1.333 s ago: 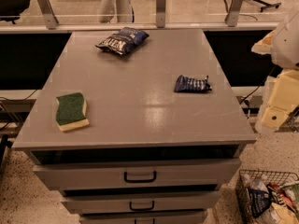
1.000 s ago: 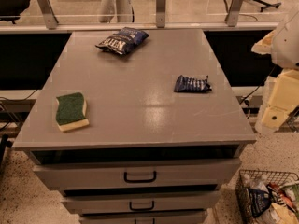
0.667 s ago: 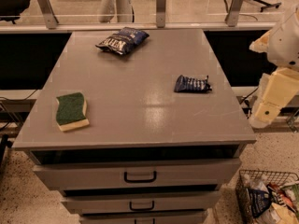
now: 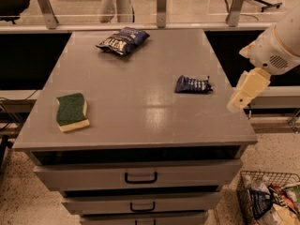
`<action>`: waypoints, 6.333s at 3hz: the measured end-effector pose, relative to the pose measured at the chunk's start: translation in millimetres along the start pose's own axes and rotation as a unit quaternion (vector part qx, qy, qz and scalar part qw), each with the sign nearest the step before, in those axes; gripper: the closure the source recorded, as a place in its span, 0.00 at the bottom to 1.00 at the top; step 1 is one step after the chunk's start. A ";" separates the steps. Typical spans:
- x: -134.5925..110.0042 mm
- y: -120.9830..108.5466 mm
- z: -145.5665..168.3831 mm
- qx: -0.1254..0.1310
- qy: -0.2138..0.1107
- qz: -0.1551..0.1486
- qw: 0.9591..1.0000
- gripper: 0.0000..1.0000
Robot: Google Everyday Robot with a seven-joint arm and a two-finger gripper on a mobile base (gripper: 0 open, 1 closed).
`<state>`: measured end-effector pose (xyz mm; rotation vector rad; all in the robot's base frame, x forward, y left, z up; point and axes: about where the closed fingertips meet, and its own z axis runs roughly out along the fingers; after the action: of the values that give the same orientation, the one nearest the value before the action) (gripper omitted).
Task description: Move rxbar blueberry near blue chip bag
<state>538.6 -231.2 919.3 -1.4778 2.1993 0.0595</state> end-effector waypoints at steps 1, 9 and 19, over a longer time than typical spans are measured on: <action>1.0 -17.2 37.0 -0.001 -0.036 0.023 0.999 0.00; -63.6 -58.2 77.0 0.005 -0.102 0.065 0.993 1.00; -245.7 -135.0 227.6 0.029 -0.177 0.024 0.983 0.16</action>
Offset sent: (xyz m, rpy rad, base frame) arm 0.0927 0.0151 -0.0809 0.2266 -0.0656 -0.0669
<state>814.2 -7.9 851.6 -1.2712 1.9308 0.2525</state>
